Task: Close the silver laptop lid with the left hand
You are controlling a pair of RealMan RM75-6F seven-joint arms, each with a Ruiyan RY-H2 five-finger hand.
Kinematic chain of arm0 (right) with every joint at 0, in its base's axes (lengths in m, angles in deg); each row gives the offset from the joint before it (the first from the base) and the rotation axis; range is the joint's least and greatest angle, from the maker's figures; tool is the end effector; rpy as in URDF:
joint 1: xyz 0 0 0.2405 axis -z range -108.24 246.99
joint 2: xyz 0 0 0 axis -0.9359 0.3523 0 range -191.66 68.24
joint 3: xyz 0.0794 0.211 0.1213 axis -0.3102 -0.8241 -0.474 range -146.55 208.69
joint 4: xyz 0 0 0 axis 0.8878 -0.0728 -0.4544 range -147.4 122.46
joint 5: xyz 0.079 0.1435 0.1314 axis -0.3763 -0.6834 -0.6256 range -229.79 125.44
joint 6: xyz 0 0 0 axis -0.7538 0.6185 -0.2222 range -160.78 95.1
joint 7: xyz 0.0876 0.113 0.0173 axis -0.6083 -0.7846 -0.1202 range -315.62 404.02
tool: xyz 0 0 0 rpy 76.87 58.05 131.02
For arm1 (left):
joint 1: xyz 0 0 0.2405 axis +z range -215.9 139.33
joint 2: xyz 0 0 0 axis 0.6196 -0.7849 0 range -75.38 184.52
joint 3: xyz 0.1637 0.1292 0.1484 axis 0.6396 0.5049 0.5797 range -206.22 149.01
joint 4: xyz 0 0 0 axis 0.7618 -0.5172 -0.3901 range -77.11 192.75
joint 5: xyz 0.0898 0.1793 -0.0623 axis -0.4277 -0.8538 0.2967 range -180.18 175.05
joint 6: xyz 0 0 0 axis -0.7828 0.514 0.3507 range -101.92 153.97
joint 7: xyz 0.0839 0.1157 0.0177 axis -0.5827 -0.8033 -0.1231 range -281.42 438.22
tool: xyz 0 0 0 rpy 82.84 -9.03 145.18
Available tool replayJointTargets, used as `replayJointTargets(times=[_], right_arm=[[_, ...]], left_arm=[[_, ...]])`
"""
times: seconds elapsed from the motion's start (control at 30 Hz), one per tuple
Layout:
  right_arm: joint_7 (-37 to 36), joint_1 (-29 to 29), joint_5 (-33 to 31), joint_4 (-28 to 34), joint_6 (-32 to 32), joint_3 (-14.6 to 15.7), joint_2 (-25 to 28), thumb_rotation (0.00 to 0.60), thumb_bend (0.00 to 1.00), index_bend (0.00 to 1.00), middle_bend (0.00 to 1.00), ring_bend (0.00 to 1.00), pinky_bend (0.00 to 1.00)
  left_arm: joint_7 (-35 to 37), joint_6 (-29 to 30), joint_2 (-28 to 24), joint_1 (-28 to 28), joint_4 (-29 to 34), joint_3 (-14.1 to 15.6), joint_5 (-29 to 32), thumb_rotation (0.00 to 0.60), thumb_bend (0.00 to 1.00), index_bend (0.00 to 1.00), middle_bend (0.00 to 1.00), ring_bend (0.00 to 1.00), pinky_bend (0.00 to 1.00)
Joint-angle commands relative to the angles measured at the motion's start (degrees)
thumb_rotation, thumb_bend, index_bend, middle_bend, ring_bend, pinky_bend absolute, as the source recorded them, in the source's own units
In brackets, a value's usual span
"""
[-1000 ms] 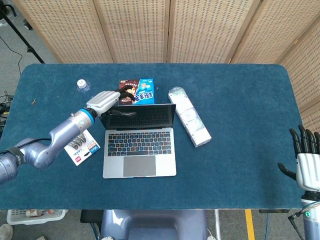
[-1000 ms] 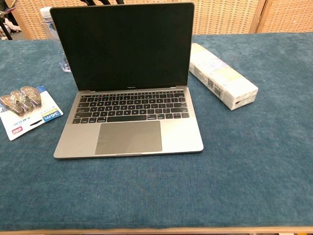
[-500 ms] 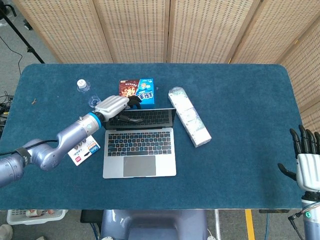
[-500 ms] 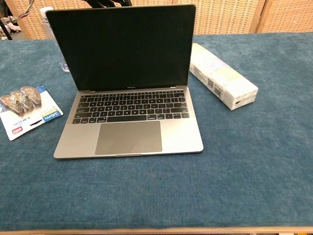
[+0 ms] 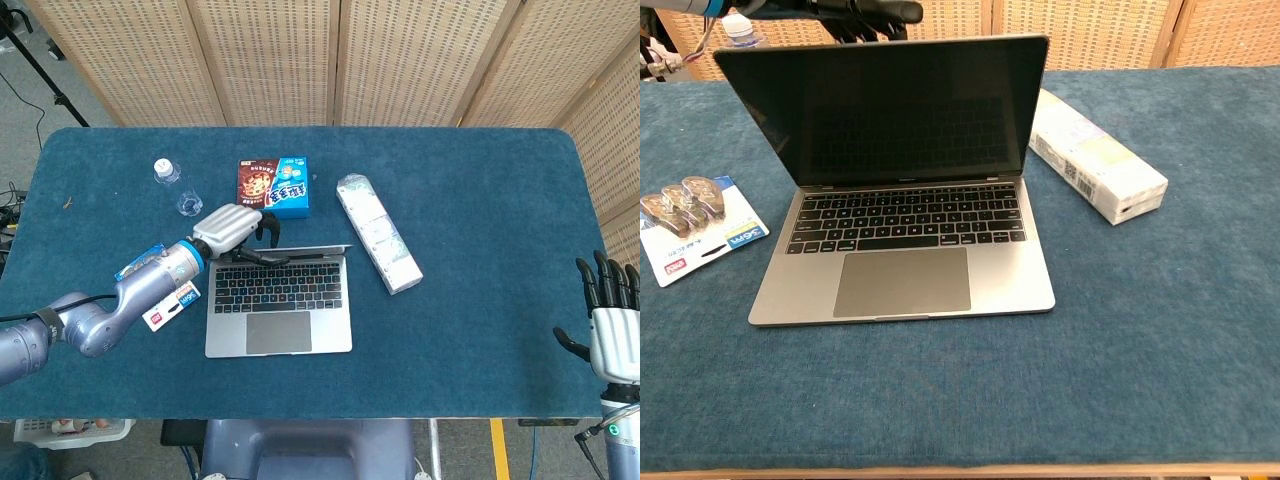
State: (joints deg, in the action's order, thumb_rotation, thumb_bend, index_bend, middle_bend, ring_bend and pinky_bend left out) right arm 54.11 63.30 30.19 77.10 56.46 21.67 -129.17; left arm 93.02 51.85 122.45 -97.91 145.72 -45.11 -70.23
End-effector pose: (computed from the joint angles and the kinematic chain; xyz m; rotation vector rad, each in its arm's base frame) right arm -0.3063 -0.2089 0.1753 1.2686 -0.6731 0.8763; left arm -0.0646 0.4104 0.0651 -2.1041 -1.2216 -0.9630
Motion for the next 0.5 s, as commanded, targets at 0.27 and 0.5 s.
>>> replayJointTargets(times=[0.27, 0.5], right_arm=[[0.25, -0.05, 0.21, 0.01, -0.04, 0.17, -0.13, 0.6, 0.0, 0.0, 0.0, 0.0, 0.0], [0.26, -0.04, 0.29, 0.16, -0.05, 0.24, -0.06, 0.6, 0.0, 0.0, 0.0, 0.0, 0.0]], left_arm=[[0.69, 2.51, 1.31, 2.37, 3.26, 2.96, -2.98, 0.086, 0.0, 0.53, 0.37, 0.43, 0.52], [1.85, 6.29, 4.6, 4.88, 3.03, 5.25, -5.76, 0.086, 0.0, 0.53, 0.37, 0.43, 0.52]])
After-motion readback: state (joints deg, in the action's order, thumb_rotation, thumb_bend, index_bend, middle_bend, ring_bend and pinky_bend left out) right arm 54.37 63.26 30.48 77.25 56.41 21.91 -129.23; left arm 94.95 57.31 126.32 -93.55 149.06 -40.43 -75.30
